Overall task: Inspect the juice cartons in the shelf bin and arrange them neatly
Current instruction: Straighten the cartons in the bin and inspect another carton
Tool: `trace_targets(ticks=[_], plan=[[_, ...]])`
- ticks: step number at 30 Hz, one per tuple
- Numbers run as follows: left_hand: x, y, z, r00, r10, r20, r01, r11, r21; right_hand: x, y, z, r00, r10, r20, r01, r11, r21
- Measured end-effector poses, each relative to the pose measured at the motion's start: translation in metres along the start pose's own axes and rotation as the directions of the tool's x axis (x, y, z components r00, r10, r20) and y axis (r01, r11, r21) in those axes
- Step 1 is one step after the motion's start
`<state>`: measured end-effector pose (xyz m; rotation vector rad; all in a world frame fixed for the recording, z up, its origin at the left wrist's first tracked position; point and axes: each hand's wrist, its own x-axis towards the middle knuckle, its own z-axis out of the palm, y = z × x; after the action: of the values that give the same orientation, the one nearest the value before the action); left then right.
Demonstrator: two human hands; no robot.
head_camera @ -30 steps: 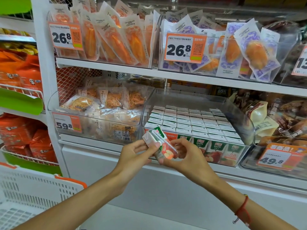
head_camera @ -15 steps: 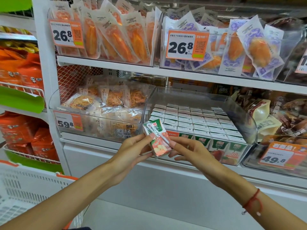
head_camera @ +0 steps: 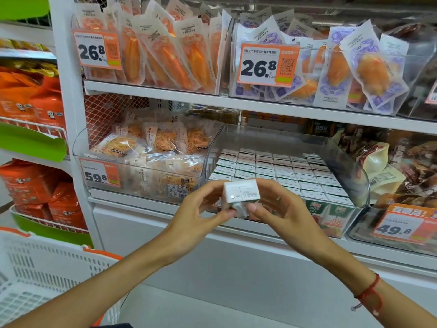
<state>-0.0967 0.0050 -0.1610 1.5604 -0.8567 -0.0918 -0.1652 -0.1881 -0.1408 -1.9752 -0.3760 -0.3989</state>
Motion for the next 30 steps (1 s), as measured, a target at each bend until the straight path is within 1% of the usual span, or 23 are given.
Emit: trace_targets(ticks=[5,7,10,11,14,17,20,24,27,30], plan=[[-0.001,-0.003,-0.001,0.999,-0.014,0.035,0.013,0.999,0.043,-0.006,0.005,-0.001,0.999,0.017,0.044,-0.017,1.000,0.005],[-0.001,-0.004,-0.002,0.998,-0.041,0.039,0.039,0.998,0.051,-0.008,0.006,0.001,0.999,0.024,0.032,-0.024,1.000,0.001],[-0.001,-0.008,0.000,0.994,-0.104,0.025,0.100,0.989,0.110,-0.010,0.007,0.003,0.999,0.041,-0.016,-0.040,0.999,0.012],[-0.001,-0.009,0.001,0.991,-0.129,0.027,0.126,0.988,0.092,-0.011,0.007,0.004,0.999,0.035,-0.029,-0.035,0.999,0.004],[0.000,-0.009,0.002,0.980,-0.193,0.050,0.194,0.981,-0.010,-0.008,0.006,0.008,0.998,0.020,-0.059,-0.022,1.000,-0.022],[0.001,-0.009,0.002,0.963,-0.269,0.012,0.268,0.952,-0.149,-0.005,0.006,0.008,0.996,0.059,-0.072,-0.061,0.998,-0.027],[0.001,-0.013,0.000,0.931,-0.364,-0.004,0.341,0.876,-0.340,-0.004,0.005,0.008,0.998,0.059,-0.015,-0.061,0.990,-0.127],[0.001,-0.011,-0.003,0.905,-0.424,-0.032,0.349,0.784,-0.513,-0.003,0.007,0.007,0.996,0.043,0.078,-0.026,0.977,-0.212],[0.002,-0.010,-0.005,0.888,-0.458,-0.041,0.354,0.737,-0.575,-0.003,0.006,0.008,0.995,0.033,0.095,-0.012,0.978,-0.209],[0.003,-0.008,-0.006,0.877,-0.481,-0.008,0.392,0.725,-0.567,-0.001,0.002,0.007,0.998,0.045,0.052,-0.040,0.994,-0.098]])
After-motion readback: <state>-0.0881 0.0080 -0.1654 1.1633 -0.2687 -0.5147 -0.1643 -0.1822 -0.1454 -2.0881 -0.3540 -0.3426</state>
